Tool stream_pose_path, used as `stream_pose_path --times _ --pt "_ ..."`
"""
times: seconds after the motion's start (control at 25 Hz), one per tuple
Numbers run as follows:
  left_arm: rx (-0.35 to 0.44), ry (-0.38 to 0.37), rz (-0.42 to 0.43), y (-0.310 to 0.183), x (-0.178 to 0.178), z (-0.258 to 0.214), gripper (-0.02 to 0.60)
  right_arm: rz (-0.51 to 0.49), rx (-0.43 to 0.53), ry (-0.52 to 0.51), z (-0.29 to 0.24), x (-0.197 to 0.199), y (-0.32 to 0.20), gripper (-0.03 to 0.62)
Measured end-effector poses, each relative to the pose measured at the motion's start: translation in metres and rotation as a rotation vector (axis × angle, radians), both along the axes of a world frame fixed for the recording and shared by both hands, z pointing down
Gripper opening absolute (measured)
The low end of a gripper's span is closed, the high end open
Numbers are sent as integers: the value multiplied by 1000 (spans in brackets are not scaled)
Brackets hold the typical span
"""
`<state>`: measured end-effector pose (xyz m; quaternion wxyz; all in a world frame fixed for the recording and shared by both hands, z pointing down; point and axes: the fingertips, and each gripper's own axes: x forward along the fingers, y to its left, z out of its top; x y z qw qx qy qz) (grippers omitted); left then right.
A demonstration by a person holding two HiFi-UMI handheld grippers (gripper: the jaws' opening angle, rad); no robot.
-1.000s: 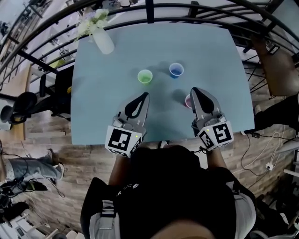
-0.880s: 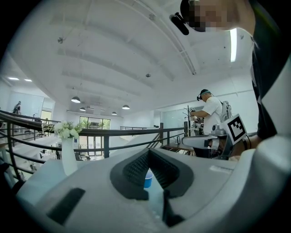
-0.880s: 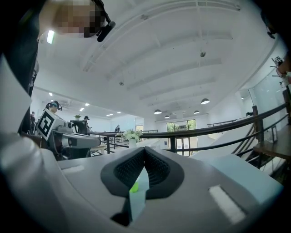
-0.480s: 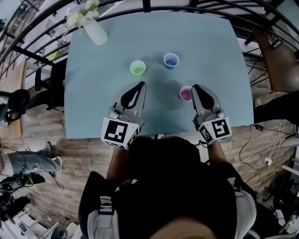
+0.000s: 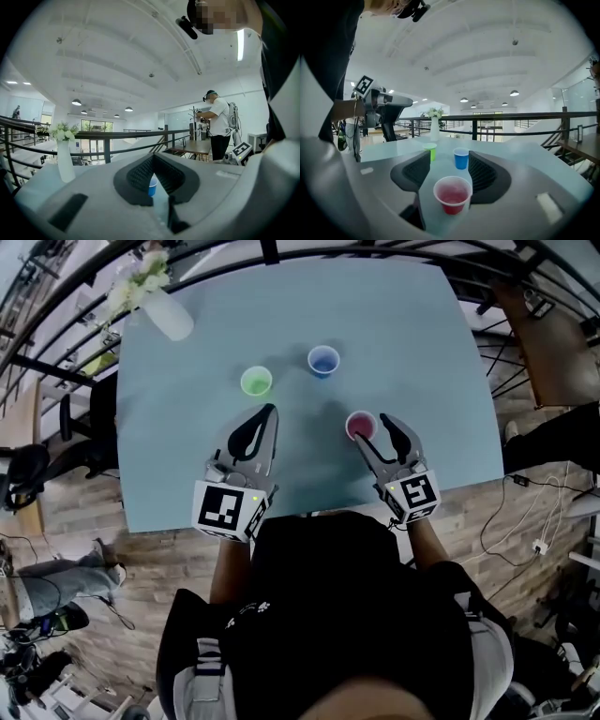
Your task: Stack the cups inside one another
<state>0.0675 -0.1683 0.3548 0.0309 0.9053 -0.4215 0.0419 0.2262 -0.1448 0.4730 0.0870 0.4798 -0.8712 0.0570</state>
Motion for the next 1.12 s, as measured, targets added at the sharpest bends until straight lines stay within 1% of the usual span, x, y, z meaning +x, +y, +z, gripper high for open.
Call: stream_pose_path --times 0.12,0.32,0.52,0.88,1.12 --pt "-7 0 -8 -1 1 0 -8 2 -34 28 18 2 -2 299" --pt "-7 -13 -26 1 3 2 -8 -5 -77 42 43 8 -4 330" --pt "-18 -24 -48 0 -7 4 -8 -19 -106 72 59 0 -7 362" --pt "-27 -28 -82 -1 -14 7 -8 -47 -115 145 78 -5 -13 368" --pt "-34 -32 -93 -1 -17 10 -8 -36 -121 132 82 -5 -18 367"
